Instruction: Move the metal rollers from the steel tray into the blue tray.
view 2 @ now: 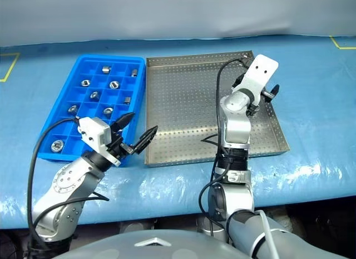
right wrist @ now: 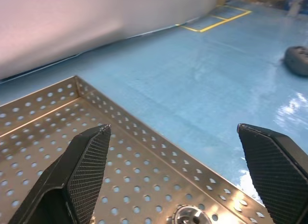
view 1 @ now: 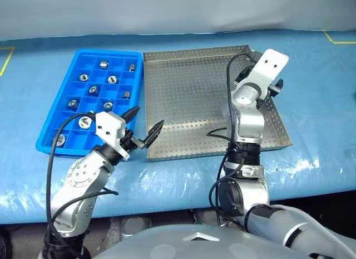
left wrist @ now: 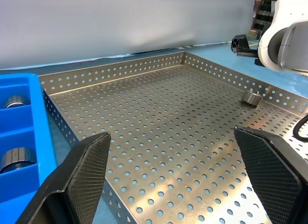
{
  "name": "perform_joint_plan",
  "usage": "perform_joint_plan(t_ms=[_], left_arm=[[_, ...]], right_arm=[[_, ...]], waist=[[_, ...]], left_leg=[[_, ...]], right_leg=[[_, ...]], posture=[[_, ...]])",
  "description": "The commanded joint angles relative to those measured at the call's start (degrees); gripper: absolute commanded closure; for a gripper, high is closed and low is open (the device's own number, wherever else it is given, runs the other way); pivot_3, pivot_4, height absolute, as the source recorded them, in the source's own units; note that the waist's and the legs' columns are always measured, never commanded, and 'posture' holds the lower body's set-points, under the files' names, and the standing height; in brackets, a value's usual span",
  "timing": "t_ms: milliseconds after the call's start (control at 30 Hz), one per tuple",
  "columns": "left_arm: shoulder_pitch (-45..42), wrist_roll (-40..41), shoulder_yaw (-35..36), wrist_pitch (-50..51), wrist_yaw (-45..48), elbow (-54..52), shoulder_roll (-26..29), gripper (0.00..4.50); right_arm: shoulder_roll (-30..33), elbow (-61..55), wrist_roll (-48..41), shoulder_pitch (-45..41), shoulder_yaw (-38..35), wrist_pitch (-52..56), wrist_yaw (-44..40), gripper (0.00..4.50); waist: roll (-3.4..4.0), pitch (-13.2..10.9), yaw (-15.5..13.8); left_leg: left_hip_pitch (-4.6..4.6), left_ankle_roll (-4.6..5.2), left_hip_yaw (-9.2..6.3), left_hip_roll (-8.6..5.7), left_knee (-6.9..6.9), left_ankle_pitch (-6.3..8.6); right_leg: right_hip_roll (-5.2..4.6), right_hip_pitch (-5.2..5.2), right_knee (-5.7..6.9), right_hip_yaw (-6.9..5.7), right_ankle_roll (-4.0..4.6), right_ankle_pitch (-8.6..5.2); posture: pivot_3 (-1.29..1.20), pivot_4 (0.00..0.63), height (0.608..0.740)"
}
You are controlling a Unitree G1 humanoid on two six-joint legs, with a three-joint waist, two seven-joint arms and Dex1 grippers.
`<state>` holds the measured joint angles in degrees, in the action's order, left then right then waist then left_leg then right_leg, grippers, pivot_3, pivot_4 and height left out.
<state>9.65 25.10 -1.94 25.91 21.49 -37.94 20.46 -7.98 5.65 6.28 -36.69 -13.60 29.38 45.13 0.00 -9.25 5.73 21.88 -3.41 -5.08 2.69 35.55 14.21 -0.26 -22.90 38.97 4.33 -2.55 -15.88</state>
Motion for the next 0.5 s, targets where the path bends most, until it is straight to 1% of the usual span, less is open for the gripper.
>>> perform_joint_plan(t_ms=[33, 167, 300, 500], left_arm=[[-0.3, -0.3, -0.3, -1.1, 0.7, -0.4, 0.0, 0.00], [0.0, -0.5, -0.2, -1.3, 0.7, -0.4, 0.0, 0.00], [0.9, -0.7, -0.3, -1.6, 0.6, -0.9, -0.1, 0.00], [2.1, -0.9, -0.5, -2.0, 0.1, -1.5, -0.4, 0.00]], right_arm=[[-7.0, 4.0, 0.2, -1.8, 0.9, -4.3, 5.8, 0.06], [-6.7, 11.0, -2.1, -5.1, -0.4, -8.4, 10.0, 0.06], [-5.8, 19.1, -6.0, -9.2, -3.5, -12.8, 14.3, 0.06], [-3.7, 30.2, -10.2, -14.5, -6.0, -19.6, 16.7, 0.06]], waist=[[0.00, 0.0, 0.1], [0.00, 0.0, 0.2], [0.01, 0.0, 0.3], [0.01, 0.0, 0.2]], left_leg=[[-0.01, 0.00, 0.00, 0.00, 0.01, 0.00], [0.00, 0.01, 0.01, -0.03, 0.03, 0.00], [0.00, 0.01, 0.02, -0.03, 0.02, 0.00], [-0.03, 0.03, 0.03, -0.03, 0.01, 0.00]], right_leg=[[0.00, 0.01, 0.00, 0.00, 0.00, 0.00], [-0.01, 0.02, 0.00, 0.03, -0.01, 0.01], [-0.02, 0.02, 0.00, 0.04, -0.01, 0.01], [-0.01, 0.02, 0.02, 0.05, -0.01, 0.01]], posture=[[-0.05, 0.150, 0.740], [-0.03, 0.150, 0.740], [-0.02, 0.150, 0.740], [0.01, 0.150, 0.740]])
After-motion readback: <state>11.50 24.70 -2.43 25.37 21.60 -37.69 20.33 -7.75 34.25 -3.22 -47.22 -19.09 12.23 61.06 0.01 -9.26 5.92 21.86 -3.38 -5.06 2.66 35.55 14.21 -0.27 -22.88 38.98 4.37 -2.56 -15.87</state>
